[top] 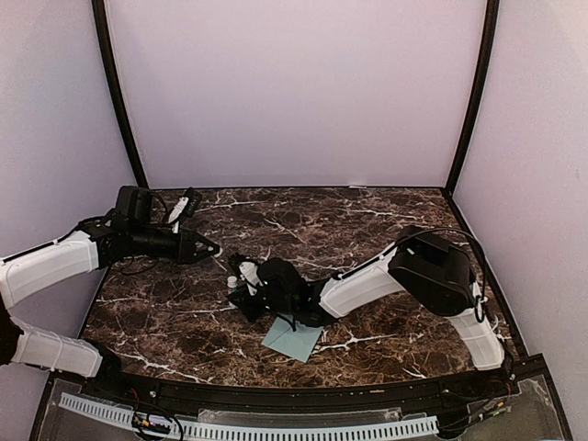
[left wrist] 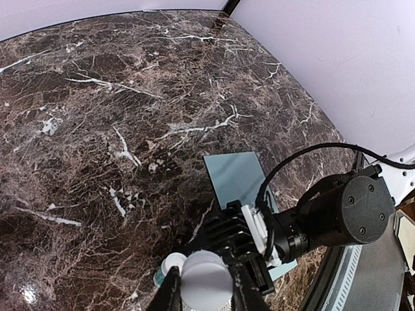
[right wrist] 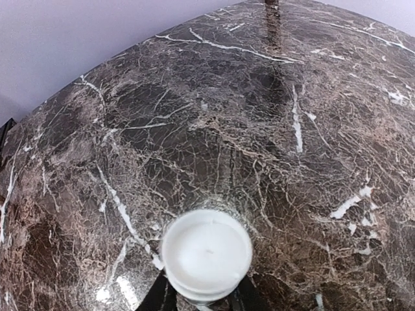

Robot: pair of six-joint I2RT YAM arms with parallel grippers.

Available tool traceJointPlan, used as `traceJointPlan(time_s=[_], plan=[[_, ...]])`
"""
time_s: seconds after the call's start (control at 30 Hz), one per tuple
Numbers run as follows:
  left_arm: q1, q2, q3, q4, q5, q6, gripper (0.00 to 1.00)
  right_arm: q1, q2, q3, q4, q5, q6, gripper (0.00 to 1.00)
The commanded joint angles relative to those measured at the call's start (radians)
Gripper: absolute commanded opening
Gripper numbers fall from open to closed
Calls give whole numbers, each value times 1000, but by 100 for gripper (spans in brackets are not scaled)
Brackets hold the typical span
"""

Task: Place the letter into the envelope and seal it
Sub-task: Pick up the solid glue from the center of the board.

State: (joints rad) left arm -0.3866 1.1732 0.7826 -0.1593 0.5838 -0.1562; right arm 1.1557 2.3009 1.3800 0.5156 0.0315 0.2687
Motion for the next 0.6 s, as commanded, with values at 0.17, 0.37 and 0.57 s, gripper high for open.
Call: traceJointPlan(time_s=[0.17,0.37,0.57], plan=[[-9,-22,5,-39,3,15,3,-4,-158,-70,4,-3,-69,12],[-23,-13,85,-94,101,-40,3,-4,-321,-106,-215,-64,-149,11],[-101,45,178,-194,148,-72,2,-1,-387,-69,-442,-56,-206,11]])
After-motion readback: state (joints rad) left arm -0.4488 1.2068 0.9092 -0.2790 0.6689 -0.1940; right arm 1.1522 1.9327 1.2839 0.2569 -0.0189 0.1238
